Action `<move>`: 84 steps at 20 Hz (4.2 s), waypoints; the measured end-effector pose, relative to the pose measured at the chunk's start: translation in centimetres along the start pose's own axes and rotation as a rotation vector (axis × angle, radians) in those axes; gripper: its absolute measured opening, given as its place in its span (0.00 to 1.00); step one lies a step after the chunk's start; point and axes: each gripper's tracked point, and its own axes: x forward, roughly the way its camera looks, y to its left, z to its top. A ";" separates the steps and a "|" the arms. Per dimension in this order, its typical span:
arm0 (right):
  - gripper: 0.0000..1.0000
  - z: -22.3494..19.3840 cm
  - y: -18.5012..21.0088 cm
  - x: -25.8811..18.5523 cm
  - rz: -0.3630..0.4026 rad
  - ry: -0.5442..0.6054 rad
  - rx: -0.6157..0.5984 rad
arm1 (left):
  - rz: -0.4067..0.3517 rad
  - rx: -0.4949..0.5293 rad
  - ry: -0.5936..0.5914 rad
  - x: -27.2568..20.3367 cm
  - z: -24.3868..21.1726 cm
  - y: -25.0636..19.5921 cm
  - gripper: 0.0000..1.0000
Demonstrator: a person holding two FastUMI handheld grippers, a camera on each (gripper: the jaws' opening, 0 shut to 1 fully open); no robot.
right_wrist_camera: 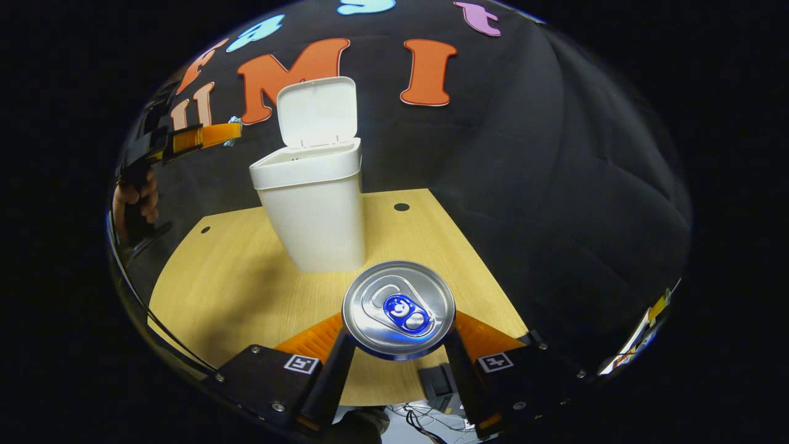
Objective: Press the lid of the desktop garbage bin to open it, pick up the crumpled paper on the desktop and throw it into the bin, then pick up the pop can on the desktop and drop it into the bin, and finally close the garbage bin lid.
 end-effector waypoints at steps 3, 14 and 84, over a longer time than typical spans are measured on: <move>0.74 -0.1 0.1 -0.1 -0.021 0.000 0.026 | -0.002 -0.003 0.011 1.5 -0.6 -0.1 0.17; 0.78 0.3 -0.8 -0.7 -0.099 -0.034 0.109 | -0.035 -0.028 0.069 4.7 -3.4 -1.3 0.17; 0.78 21.4 10.7 7.0 0.245 -0.344 -0.221 | 0.379 0.134 0.187 -9.8 -10.9 12.6 1.00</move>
